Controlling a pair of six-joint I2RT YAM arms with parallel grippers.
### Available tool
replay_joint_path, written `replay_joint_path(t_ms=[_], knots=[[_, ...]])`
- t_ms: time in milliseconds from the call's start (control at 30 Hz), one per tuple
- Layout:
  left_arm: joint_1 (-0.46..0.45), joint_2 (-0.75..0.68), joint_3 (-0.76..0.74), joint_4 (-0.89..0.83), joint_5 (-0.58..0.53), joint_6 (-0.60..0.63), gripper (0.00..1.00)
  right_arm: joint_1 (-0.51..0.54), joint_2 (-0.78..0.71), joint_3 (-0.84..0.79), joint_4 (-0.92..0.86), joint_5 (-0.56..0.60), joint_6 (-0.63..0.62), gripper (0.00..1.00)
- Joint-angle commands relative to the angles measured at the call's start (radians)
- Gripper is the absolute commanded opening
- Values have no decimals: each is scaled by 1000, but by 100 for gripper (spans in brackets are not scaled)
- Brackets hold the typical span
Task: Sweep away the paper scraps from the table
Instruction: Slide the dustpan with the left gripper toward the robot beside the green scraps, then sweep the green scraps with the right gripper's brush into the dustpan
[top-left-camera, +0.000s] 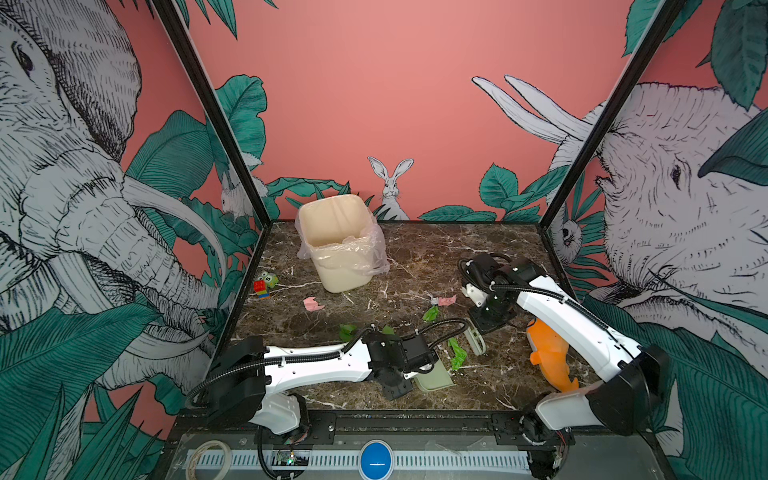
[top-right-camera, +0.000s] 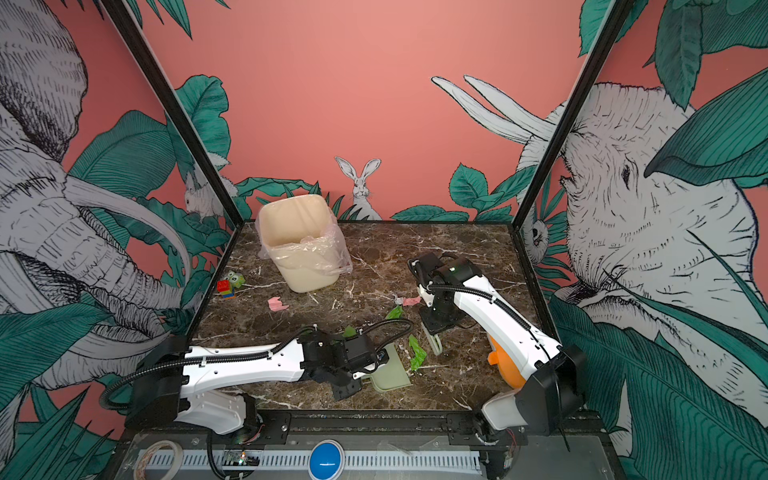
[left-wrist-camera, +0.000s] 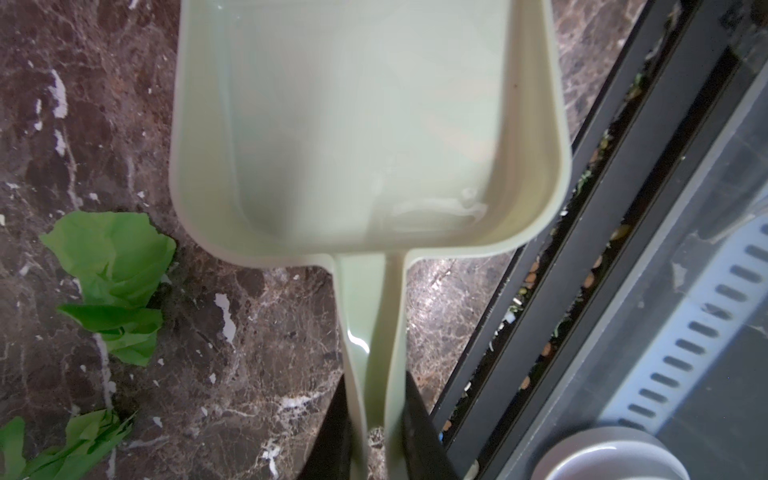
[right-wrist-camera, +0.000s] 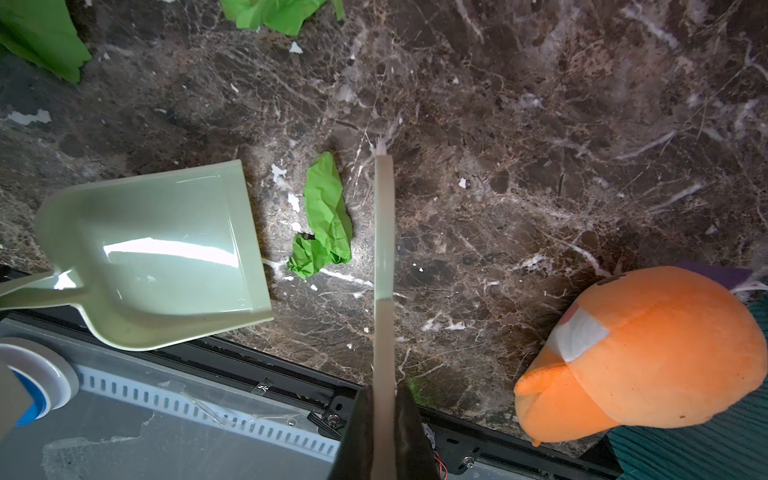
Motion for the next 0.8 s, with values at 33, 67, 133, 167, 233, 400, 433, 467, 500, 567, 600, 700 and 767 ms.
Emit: replay_joint_path(t_ms=[33, 67, 133, 167, 233, 400, 433, 467, 500, 567, 600, 700, 767], knots=[[-5, 6, -10, 18, -21, 45, 2, 12, 14, 8, -11, 16, 15, 0], [-6, 9, -12, 27, -15, 50, 2, 14, 17, 10, -11, 15, 16, 0], [-6, 19, -12, 40, -6, 59, 2, 17, 29, 13, -11, 10, 17, 0], [-6, 23, -11, 45, -3, 60, 2, 19, 34, 15, -11, 10, 17, 0], [-4, 31, -13, 56, -2, 64, 2, 22, 47, 22, -12, 9, 17, 0], [2, 45, -17, 74, 4, 67, 2, 28, 65, 29, -17, 8, 17, 0], [3, 49, -17, 78, 7, 67, 2, 28, 67, 29, -19, 8, 17, 0], [7, 51, -20, 83, 9, 69, 2, 29, 70, 30, -21, 8, 17, 0], [10, 52, -20, 88, 10, 70, 2, 29, 72, 31, -23, 8, 18, 0], [17, 55, -23, 97, 15, 74, 2, 32, 74, 32, -24, 7, 20, 0], [20, 57, -24, 100, 17, 77, 2, 33, 75, 33, -25, 7, 21, 0], [24, 61, -26, 105, 21, 78, 2, 43, 80, 34, -29, 5, 27, 0], [24, 62, -28, 108, 26, 78, 2, 51, 84, 34, -31, 4, 31, 0]])
